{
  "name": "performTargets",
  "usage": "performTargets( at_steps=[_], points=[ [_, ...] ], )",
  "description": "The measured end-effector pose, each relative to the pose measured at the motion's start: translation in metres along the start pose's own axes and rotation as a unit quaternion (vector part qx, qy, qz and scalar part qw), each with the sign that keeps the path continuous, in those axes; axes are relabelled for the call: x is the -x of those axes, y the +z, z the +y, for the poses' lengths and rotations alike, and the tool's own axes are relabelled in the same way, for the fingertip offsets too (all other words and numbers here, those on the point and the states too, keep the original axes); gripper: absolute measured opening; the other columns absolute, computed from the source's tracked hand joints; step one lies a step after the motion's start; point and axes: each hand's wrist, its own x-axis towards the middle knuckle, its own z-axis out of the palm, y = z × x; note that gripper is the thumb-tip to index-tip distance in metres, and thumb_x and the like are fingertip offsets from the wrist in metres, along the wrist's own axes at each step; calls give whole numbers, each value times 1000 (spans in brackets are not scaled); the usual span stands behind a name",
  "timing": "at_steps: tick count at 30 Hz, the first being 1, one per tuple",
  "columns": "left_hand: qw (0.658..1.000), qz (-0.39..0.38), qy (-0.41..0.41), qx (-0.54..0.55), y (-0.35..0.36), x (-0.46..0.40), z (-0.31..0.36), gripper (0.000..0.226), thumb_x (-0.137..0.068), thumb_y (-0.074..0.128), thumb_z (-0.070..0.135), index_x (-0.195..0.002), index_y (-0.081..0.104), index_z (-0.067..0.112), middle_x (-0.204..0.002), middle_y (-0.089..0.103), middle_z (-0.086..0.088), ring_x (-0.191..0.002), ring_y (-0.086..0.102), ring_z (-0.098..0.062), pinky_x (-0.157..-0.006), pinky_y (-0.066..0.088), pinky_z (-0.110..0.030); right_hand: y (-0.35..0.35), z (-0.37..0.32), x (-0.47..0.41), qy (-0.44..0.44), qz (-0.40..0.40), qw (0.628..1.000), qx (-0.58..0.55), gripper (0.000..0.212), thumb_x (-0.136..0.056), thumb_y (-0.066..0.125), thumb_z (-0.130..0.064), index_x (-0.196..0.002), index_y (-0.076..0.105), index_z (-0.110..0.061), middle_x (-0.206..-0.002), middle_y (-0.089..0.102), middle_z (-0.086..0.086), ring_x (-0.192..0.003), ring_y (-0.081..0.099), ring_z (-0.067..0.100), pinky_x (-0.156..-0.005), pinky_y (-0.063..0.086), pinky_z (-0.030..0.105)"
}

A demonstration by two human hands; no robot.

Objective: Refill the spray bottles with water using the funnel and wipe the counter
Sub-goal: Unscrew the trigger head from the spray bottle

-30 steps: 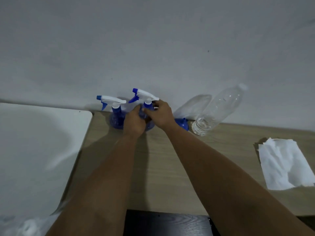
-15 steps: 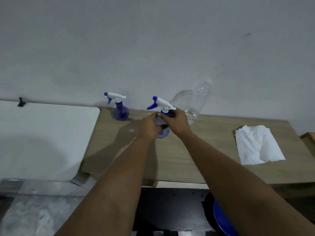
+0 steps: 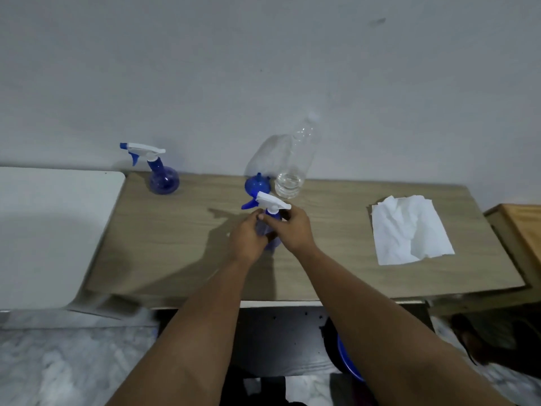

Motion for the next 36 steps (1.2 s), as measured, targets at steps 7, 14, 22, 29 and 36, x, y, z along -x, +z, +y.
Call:
performTargets(
  at_steps=[7, 14, 22, 29, 36],
  points=[
    [998, 14, 10, -59, 6, 14, -15, 33, -82, 64, 10, -113, 62, 23, -99, 72, -4, -92, 68, -29, -82, 55, -46, 4, 10, 22, -29, 3, 999, -22, 33, -81, 87, -28, -111, 75, -21, -93, 78, -13, -90, 73, 2, -79, 58, 25],
    [999, 28, 4, -33, 4, 29, -20, 31, -89, 65, 21, -120, 62, 24, -107, 73, -1, -98, 68, -25, -87, 54, -42, 15, 8, 39, -28, 4, 997, -72, 18, -88, 80, -11, -96, 66, -17, -75, 69, -17, -68, 66, -3, -60, 50, 15],
    [998, 7, 7, -54, -10, 25, -35, 44, -81, 70, 17, -122, 61, 29, -105, 72, 3, -94, 67, -21, -75, 51, -31, 9, -4, 29, -26, -88, 993, -75, 31, -86, 80, 3, -114, 73, -6, -108, 78, 12, -96, 71, 14, -90, 56, 31],
    [1000, 15, -5, -11, -15, 25, -44, 36, -83, 74, 21, -116, 64, 33, -95, 68, 11, -92, 66, -16, -72, 46, -27, 14, -12, 35, -10, -85, 994, -67, 35, -86, 75, 9, -118, 69, -3, -107, 74, 10, -91, 68, 0, -84, 53, 22],
    [1000, 6, -9, -9, -13, 23, -50, 20, -91, 69, 26, -111, 68, 24, -91, 70, 5, -88, 67, -19, -70, 51, -31, 21, -15, 45, -9, -56, 996, -70, 34, -89, 75, 5, -121, 67, 0, -109, 73, 11, -96, 67, 11, -83, 52, 18]
  ],
)
